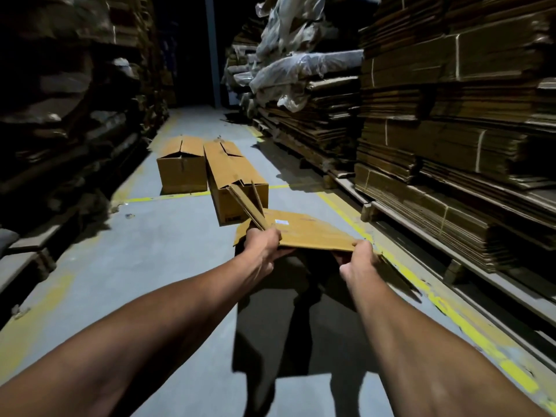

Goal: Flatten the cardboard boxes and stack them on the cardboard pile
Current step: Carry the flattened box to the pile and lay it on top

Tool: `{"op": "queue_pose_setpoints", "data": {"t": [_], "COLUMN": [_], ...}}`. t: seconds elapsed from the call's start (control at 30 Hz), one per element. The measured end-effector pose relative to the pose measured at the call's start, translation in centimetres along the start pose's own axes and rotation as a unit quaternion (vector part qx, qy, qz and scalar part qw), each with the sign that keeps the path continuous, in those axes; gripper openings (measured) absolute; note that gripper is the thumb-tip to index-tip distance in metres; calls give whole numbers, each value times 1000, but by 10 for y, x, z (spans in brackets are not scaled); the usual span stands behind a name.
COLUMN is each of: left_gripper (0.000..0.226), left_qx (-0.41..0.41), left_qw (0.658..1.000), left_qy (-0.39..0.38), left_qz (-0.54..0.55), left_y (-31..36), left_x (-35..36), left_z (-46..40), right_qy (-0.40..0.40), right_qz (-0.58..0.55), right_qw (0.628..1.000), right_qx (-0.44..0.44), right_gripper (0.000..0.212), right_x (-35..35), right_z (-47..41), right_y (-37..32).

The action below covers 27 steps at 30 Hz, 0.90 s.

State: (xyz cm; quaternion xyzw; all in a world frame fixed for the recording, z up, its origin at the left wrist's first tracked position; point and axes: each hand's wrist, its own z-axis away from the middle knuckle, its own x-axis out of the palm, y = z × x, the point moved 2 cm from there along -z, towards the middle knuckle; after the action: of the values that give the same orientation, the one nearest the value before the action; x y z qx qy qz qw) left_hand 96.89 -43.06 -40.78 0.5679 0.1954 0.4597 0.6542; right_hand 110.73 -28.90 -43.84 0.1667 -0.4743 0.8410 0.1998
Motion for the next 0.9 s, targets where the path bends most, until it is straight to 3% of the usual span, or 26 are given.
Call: {"op": "queue_pose_setpoints", "data": {"t": [0.13, 0.27, 0.4, 0.63, 0.8, 0.9], "left_gripper": [17, 24, 10, 8, 37, 40], "left_qx": [51, 89, 117, 137, 142, 141], "left_qw": [998, 992, 986, 973, 967, 970], "left_qy": [-8, 3, 0, -12, 7, 29], "left_qz": [47, 87, 121, 185, 211, 197], "left_y": [44, 92, 125, 181, 246, 300], "left_x": [18, 32, 35, 32, 41, 46], "left_z": [5, 8, 10, -5, -10, -5], "right_qy": [42, -9, 11, -11, -26, -39], "right_qz": [1, 21, -10, -21, -24, -41], "right_qw": [997, 991, 992, 986, 989, 990], "right_qx": [-70, -130, -129, -165, -144, -126], "right_gripper": [4, 22, 21, 23, 26, 19], "right_x": [27, 64, 91, 154, 199, 236], "right_z": [13, 20, 33, 80, 118, 142], "right_y": [-21, -47, -70, -116, -155, -183]}}
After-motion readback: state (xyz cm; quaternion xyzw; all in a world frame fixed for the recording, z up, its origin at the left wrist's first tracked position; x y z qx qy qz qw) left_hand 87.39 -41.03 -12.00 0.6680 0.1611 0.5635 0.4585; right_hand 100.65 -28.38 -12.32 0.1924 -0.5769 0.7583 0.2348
